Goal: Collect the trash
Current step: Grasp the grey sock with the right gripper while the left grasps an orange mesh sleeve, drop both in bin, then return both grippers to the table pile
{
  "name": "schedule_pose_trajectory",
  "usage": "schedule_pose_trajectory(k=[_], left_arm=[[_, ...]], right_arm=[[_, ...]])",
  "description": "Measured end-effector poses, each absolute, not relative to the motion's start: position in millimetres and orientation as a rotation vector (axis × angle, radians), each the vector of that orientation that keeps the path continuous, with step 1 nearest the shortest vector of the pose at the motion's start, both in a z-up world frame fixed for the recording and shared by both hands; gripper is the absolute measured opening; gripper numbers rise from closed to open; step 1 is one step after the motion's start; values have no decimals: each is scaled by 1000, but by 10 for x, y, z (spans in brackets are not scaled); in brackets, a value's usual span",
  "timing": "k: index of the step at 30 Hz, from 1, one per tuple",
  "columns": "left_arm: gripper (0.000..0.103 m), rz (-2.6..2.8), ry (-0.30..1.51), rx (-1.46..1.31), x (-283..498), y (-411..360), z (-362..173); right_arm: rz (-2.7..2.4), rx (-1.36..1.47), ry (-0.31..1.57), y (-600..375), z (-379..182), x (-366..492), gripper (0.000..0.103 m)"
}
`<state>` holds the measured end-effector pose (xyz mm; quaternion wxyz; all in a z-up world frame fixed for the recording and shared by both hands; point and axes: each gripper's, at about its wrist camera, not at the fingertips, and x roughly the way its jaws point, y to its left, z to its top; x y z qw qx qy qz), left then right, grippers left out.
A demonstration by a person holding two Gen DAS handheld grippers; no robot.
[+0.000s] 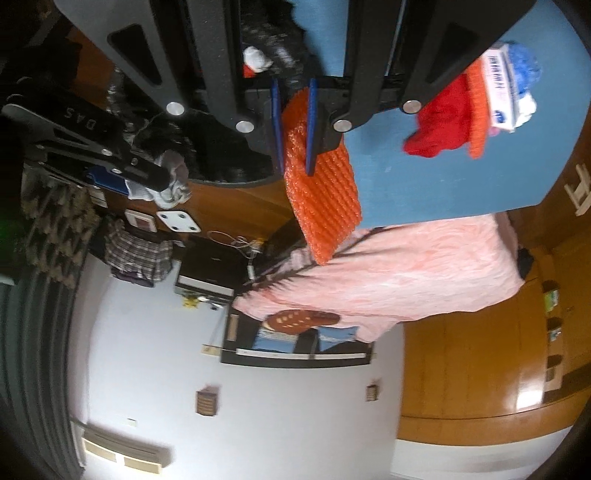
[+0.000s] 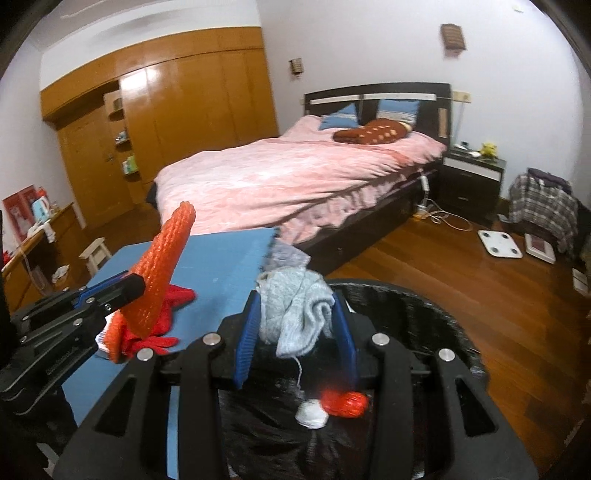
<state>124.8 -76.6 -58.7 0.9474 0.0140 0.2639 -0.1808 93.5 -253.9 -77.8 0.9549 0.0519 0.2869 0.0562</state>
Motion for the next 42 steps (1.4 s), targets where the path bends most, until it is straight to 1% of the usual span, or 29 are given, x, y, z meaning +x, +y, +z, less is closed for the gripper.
schedule_pose_trajectory(k=[10,12,13,14,15,16,17,20,22,24,26,29,33,42], left_arm=[[11,-497,577,67,1326,-1350,-766],[15,-510,591,72,1334,-1428,-824],[20,-514,599,73,1340,-1452,-844],[34,-516,608,77,1349,-1469,-868],[45,-513,609,78,1341,-1458,-881],[48,-510,610,81,1340,-1464,-888],[50,-510,612,81,1347,-1468,-891],[64,-493,613,85,1356,-1476,-883],[69,-483,606,82,1350,-1445,-866],[77,-469,599,83,1344,-1388,-852],[81,-455,592,77,1340,-1326,-831],[86,-431,589,68,1349,-1218,-816],[89,-386,580,56,1332,-995,-779],[90,-236,572,24,1291,-292,-758]], right_arm=[[17,123,608,-2953,-951,879,38],[0,131,613,-3010,-998,855,39],[-8,133,618,-3023,-1012,857,46],[-23,135,619,-3039,-1024,853,54],[-30,140,616,-3055,-1030,844,57],[-35,143,613,-3065,-1030,834,62],[-43,143,609,-3091,-1034,822,70],[-66,140,595,-3120,-1030,824,86],[-76,139,590,-3128,-1033,820,91],[-78,140,593,-3136,-1038,844,93],[-81,144,597,-3118,-1040,849,96],[-75,148,595,-3074,-1019,867,96],[-58,145,596,-2972,-979,900,97],[48,117,595,-2411,-918,1047,97]])
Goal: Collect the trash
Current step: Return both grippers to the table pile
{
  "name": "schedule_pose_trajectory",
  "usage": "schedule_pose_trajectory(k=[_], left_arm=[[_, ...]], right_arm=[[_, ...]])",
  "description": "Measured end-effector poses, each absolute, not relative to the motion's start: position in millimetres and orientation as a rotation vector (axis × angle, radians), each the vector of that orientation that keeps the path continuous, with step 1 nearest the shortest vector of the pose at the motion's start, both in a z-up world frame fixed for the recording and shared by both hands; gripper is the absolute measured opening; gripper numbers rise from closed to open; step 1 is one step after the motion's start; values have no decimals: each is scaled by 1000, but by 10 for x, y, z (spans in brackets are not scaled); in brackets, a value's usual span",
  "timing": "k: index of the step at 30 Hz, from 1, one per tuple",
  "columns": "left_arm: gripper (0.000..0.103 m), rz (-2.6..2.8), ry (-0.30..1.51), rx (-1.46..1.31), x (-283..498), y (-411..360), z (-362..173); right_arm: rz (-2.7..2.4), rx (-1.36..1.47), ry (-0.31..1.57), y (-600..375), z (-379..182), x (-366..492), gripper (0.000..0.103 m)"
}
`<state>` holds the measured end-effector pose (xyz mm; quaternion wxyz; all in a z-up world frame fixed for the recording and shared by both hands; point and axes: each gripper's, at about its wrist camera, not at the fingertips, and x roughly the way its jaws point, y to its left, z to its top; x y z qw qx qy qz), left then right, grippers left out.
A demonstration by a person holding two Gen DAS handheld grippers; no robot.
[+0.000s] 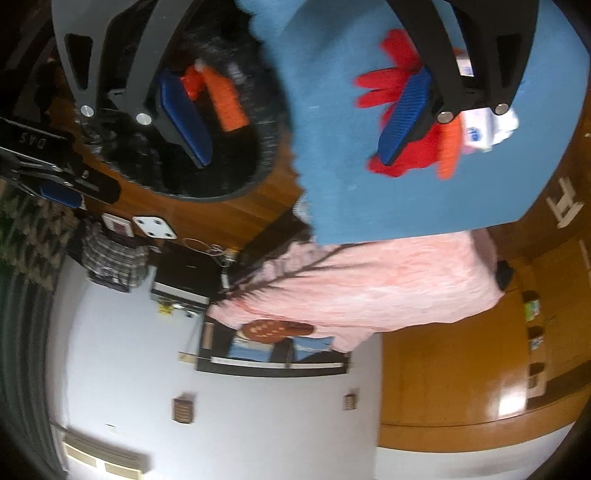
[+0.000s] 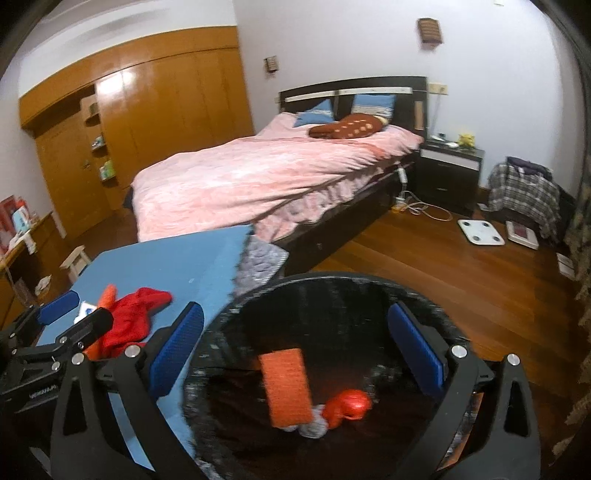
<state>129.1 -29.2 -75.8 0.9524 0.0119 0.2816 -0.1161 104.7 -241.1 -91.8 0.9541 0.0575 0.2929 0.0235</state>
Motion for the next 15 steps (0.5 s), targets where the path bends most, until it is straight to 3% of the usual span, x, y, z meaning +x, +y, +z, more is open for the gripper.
schedule_pose_trajectory(k=[15], left_arm=[[89,72,617,-11,1141,1117,-1027]], right_arm=[[284,51,622,-1058,-1093,1277,97]])
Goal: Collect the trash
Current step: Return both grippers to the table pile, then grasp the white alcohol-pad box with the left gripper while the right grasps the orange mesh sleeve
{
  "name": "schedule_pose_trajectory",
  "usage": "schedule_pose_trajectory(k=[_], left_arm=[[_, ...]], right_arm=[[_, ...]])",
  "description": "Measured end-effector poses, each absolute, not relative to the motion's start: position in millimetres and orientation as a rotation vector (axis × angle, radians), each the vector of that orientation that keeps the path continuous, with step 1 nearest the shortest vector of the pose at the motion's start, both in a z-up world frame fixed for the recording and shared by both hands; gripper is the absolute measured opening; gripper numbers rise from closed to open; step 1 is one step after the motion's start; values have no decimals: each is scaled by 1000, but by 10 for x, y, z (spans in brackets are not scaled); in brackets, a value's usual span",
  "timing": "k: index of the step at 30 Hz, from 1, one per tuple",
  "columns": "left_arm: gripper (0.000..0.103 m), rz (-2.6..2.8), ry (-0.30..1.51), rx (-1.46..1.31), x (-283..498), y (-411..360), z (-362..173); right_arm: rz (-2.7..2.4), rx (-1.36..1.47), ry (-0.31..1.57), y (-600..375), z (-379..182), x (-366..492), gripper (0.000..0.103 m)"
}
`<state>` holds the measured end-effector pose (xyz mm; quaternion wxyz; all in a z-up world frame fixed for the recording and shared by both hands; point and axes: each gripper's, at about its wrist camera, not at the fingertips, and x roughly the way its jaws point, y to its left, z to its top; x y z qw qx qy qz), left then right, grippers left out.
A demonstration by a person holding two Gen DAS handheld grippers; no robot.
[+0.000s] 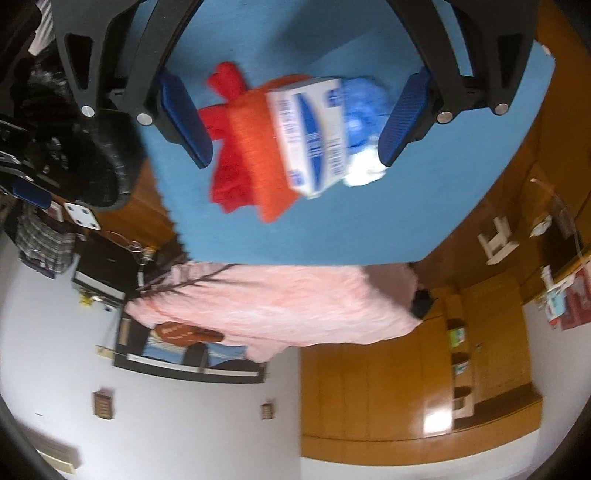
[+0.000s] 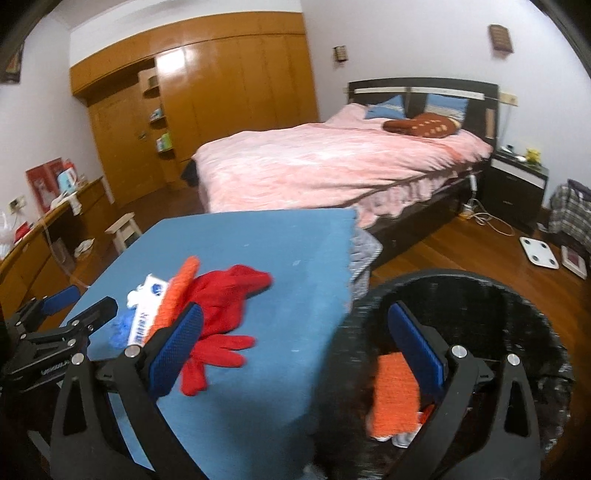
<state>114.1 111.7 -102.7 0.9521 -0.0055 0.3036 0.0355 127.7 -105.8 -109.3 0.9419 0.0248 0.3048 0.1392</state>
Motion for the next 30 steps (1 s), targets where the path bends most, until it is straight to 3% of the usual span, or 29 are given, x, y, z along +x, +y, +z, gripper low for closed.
schedule_pose_trajectory(k=[10,20,27,30], left_arm=[[80,121,666,-32,1147,1480,-1250],[50,35,735,-69,1283,1379,-1548],[52,0,766,-78,1412,1306,-1671],[62,10,779,-77,1454,1285,-1760]], right_arm=[[342,16,656,-614,-1260,1333,97],[337,0,693,-594,-1421,1384,97],[335,-4,708,-604,-1472,1406,97],[335,-6,710,-608,-1480,1412,97]])
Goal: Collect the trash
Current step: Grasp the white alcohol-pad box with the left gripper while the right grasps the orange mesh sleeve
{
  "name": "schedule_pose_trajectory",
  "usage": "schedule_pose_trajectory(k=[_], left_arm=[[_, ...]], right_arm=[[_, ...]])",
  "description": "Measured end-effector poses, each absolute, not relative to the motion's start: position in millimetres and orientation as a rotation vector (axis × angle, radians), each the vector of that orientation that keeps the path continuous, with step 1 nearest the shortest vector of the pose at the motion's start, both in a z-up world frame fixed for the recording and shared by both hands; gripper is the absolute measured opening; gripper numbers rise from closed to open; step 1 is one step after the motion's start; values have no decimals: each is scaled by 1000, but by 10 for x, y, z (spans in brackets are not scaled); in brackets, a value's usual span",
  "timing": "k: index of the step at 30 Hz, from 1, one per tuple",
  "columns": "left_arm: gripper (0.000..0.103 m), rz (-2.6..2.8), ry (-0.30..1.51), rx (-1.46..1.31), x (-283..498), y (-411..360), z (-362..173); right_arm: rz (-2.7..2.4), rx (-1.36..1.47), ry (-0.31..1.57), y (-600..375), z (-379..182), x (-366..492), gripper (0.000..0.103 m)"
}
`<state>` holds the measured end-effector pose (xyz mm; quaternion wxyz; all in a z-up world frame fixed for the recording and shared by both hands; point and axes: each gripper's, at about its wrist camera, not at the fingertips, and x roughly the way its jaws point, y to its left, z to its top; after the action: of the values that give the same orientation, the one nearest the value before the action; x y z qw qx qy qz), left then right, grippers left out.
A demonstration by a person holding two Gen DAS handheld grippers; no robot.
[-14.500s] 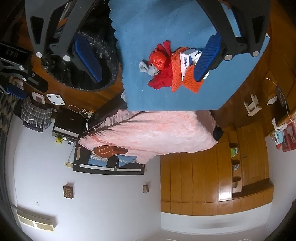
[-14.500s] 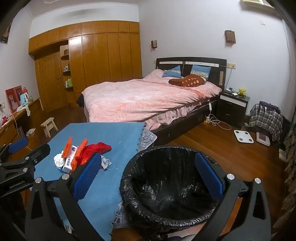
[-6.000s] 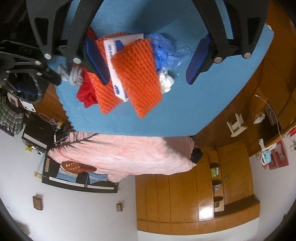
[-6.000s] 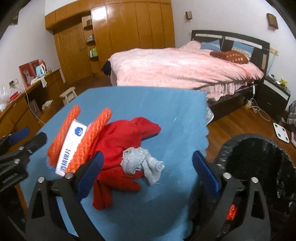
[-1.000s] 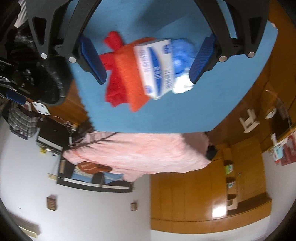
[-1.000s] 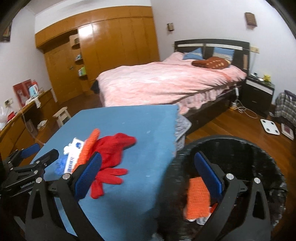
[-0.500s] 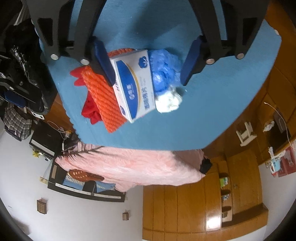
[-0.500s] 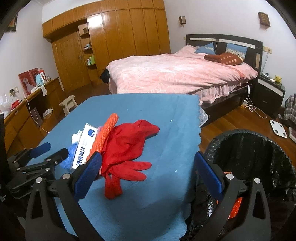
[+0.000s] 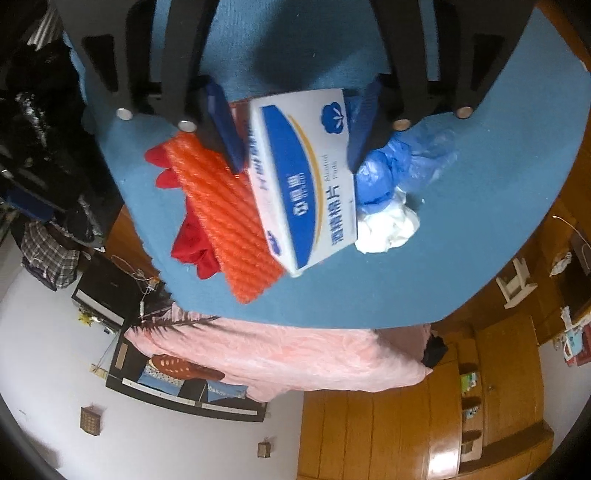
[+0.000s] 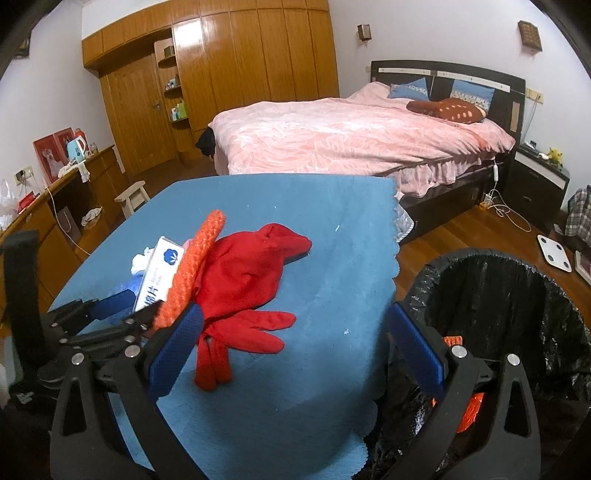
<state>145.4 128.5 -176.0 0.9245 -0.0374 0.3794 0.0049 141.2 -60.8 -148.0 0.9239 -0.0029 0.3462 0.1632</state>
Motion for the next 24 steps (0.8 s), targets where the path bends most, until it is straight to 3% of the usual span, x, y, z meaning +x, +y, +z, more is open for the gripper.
schedule_pose_trajectory(k=[8,11,12,18,24], left_arm=[[68,-7,794,-107,1550,1319,-1847],[60,-4,787,-113,1549,1329,-1826],[51,-3,782,-118,1541,1333,-1804],[40,16,744,-119,1454,1385,-1624],[36,31,704,-138,1370,1513,-1443]], right_arm=[[335,-9,717,-608,-1494,1457,97],[340,-12,715,-591,-1480,1458,97],[342,-14,713,-587,-1477,1456,97],[355,-18,697,-545,-1411,1457,97],[374,-15,682,-451,-1359,1441,97]])
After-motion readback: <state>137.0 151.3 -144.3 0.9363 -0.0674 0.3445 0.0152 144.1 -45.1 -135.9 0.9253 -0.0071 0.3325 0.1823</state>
